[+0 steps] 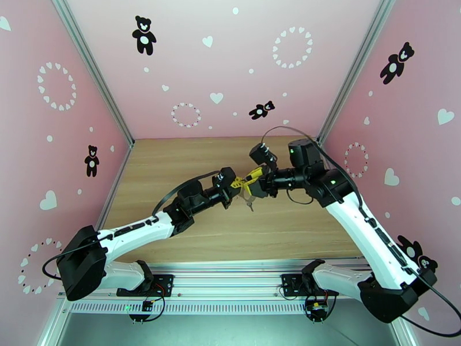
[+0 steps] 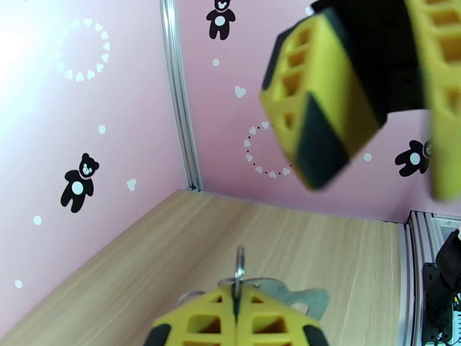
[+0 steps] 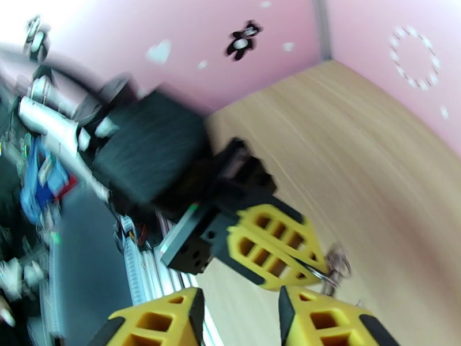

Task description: Remove the keys from the keyring

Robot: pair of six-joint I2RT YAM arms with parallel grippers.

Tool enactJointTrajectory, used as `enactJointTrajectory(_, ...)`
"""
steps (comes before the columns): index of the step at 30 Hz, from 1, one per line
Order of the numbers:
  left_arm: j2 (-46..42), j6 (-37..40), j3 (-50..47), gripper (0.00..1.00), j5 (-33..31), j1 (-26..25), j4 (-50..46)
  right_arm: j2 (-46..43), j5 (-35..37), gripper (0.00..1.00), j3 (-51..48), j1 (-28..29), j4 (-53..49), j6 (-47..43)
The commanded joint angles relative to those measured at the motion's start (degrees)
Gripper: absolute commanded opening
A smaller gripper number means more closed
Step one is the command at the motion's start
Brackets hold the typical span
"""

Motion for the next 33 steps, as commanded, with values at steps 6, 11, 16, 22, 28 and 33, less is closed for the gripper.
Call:
enactJointTrajectory(6,-1.7,6.0,0.4,0.0,7.4,0.0,0.7,-1.3,-8.9,0.6,-6.9,-6.2,12.1,18.7)
enactJointTrajectory(11,-2.2,4.9,0.8,0.0,12.5,1.0,-0.7,-1.4,-14.1,0.71,-12.8,-6.1,20.8,24.0)
enactJointTrajectory(16,-2.1,3.7,2.6,0.0,14.8,2.0,-1.5,-2.0,-16.1,0.81,-15.5,-6.2,23.0,25.4)
enactJointTrajectory(22,-1.7,4.2,4.0,0.0,15.5,2.5,-3.5,-1.5,-18.6,0.85,-18.8,-6.1,23.8,27.8)
enactJointTrajectory(28,-1.5,5.2,5.2,0.0,14.8,2.8,-5.1,-2.7,-19.1,0.86,-21.1,-5.3,27.1,31.6)
enactJointTrajectory(33,-1.3,6.1,5.2,0.0,13.8,3.0,-6.2,-4.3,-19.6,0.83,-21.6,-5.3,25.9,31.9)
